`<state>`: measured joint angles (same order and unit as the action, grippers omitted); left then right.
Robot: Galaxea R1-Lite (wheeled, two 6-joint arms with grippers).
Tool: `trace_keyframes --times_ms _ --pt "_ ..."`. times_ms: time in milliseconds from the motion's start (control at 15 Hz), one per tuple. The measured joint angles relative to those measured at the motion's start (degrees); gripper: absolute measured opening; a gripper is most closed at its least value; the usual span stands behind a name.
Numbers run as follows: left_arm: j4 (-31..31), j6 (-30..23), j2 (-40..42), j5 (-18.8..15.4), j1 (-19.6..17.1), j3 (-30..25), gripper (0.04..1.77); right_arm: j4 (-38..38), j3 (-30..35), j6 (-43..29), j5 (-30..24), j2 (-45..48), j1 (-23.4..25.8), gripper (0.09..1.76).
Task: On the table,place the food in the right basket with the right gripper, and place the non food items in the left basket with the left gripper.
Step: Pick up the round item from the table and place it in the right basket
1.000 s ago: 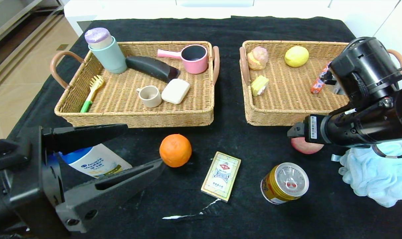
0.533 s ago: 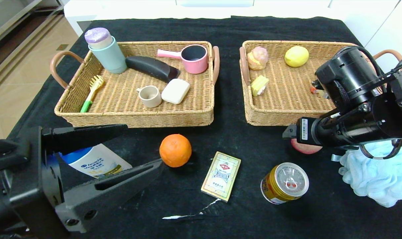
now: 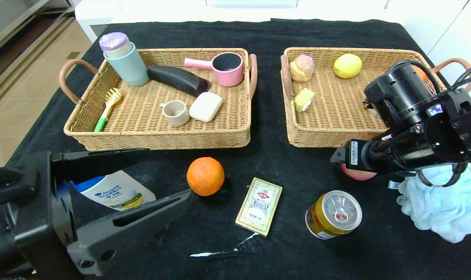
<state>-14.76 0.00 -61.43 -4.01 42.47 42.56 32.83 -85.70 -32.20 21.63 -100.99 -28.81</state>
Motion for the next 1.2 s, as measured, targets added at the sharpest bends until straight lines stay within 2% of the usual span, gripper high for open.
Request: trace_keyframes --times_ms 600,667,800,867,1200 --pt "0.0 0.0 0.0 0.0 0.0 0.0 1.72 0.0 0.5 -0.1 0.0 -0.6 0.4 1.71" --pt "0.0 0.0 0.0 0.0 0.0 0.0 1.72 0.0 0.5 -0.1 0.0 -0.6 0.4 1.63" --pt "0.0 0.0 0.1 -0.1 0.4 -0.1 1.72 0.0 0.5 0.0 0.0 -1.0 0.6 1.29" --pt "0.0 0.0 0.1 0.0 0.7 -0.1 1.72 0.0 0.5 0.0 0.1 -1.2 0.6 1.22" --pt "0.0 0.0 0.1 0.1 1.1 -0.3 1.72 0.0 0.4 0.0 0.1 -1.7 0.7 1.18"
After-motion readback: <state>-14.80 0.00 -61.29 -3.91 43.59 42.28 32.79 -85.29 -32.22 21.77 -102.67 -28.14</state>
